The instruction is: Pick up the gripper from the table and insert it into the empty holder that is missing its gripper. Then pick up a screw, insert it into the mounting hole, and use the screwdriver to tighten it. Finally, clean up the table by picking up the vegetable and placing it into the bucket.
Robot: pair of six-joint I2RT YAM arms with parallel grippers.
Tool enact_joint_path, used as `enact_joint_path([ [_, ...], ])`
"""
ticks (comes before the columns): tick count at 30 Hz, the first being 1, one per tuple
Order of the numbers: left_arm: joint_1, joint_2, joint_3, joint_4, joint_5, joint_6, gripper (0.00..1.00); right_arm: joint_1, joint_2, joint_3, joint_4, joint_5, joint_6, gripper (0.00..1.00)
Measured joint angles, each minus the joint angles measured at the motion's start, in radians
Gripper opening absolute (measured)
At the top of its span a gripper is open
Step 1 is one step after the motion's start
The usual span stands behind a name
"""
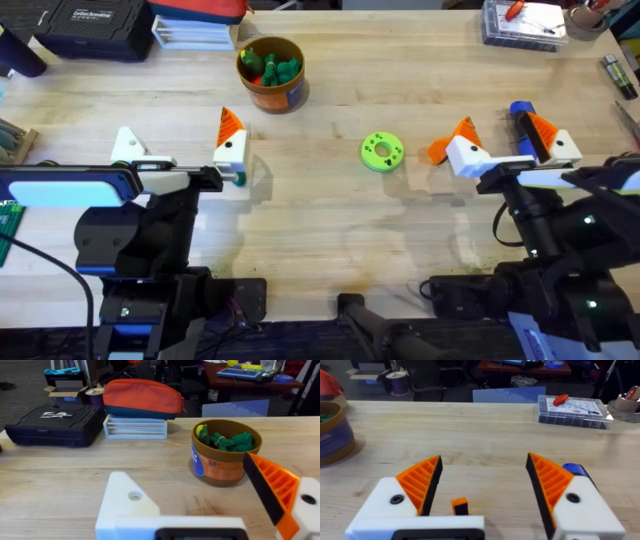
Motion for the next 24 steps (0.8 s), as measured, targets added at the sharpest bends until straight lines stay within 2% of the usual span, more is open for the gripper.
enact_joint_path([
  [13,0.000,0.000,0.002,0.000,-0.002,-0.013,0.986,0.000,0.000,0.002,-0.007,0.017,0.000,0.994],
  [15,0.000,0.000,0.026,-0.051,-0.006,-0.032,0.986,0.000,0.002,0.023,-0.049,0.023,0.001,0.994],
  [17,0.000,0.006,0.093,-0.163,-0.015,-0.052,0.986,0.000,0.015,0.074,-0.139,0.024,0.001,0.994],
  [20,0.000,0.056,0.262,-0.380,-0.028,-0.085,0.986,0.000,0.073,0.209,-0.300,0.024,0.001,0.993],
  [24,0.000,0.218,0.525,-0.719,-0.035,-0.155,0.986,0.000,0.186,0.443,-0.514,0.023,0.004,0.994],
])
